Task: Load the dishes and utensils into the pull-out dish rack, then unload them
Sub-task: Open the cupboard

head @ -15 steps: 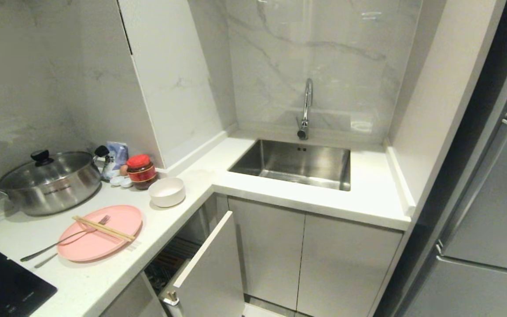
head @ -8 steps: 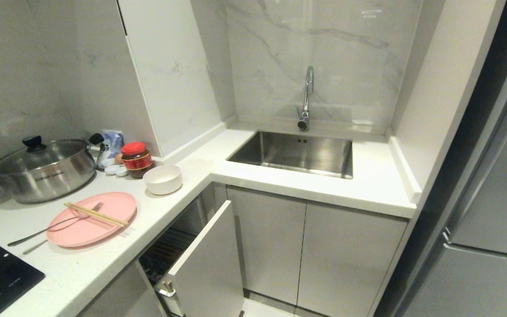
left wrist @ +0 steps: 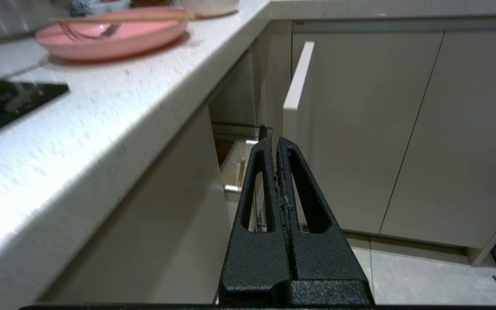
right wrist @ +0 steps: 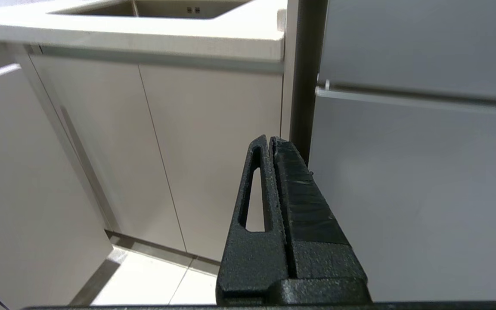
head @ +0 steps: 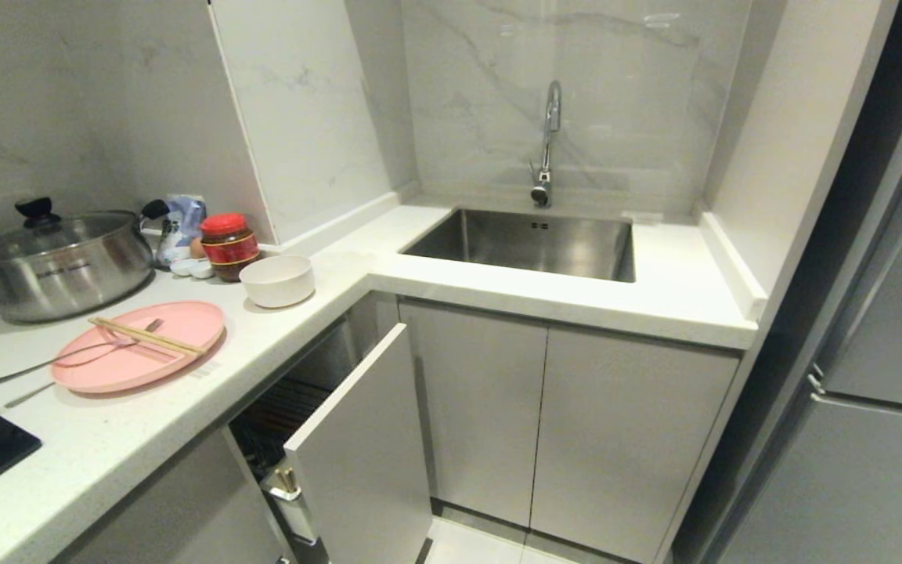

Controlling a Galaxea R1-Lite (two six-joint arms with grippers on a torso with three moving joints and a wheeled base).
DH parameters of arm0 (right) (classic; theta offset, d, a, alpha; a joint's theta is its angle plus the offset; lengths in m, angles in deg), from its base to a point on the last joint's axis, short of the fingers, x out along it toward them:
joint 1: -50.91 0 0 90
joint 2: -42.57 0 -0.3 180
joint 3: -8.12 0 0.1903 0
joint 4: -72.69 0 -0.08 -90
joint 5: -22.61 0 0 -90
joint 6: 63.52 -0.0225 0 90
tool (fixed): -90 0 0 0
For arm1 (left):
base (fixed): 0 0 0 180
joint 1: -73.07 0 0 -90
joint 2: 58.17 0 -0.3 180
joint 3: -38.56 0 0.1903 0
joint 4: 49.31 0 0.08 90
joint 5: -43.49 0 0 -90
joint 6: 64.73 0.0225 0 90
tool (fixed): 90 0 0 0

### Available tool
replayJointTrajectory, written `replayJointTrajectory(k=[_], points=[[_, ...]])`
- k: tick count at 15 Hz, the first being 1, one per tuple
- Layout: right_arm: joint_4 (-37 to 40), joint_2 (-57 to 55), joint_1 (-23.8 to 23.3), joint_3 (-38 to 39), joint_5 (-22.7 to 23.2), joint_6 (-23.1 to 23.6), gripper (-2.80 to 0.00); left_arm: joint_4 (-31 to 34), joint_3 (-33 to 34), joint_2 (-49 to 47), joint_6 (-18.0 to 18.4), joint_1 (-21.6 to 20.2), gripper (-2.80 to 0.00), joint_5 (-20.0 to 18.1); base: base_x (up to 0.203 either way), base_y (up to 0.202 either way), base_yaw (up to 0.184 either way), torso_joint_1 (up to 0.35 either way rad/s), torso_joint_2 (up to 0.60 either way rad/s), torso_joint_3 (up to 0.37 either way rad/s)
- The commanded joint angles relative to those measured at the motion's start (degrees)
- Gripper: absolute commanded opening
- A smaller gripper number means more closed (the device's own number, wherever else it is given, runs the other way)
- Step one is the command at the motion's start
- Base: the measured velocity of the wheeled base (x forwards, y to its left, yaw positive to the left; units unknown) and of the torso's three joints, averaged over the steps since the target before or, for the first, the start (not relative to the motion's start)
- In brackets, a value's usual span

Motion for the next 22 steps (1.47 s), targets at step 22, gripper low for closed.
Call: replayJointTrajectory(k=[22], points=[[-0.1, 0.0, 0.0, 1.5, 0.0, 0.1, -2.80, 0.0, 0.8, -0.1, 0.0, 0.0, -2.80, 0.0, 0.000, 0.000, 0.000, -0.082, 0.19, 0.103]])
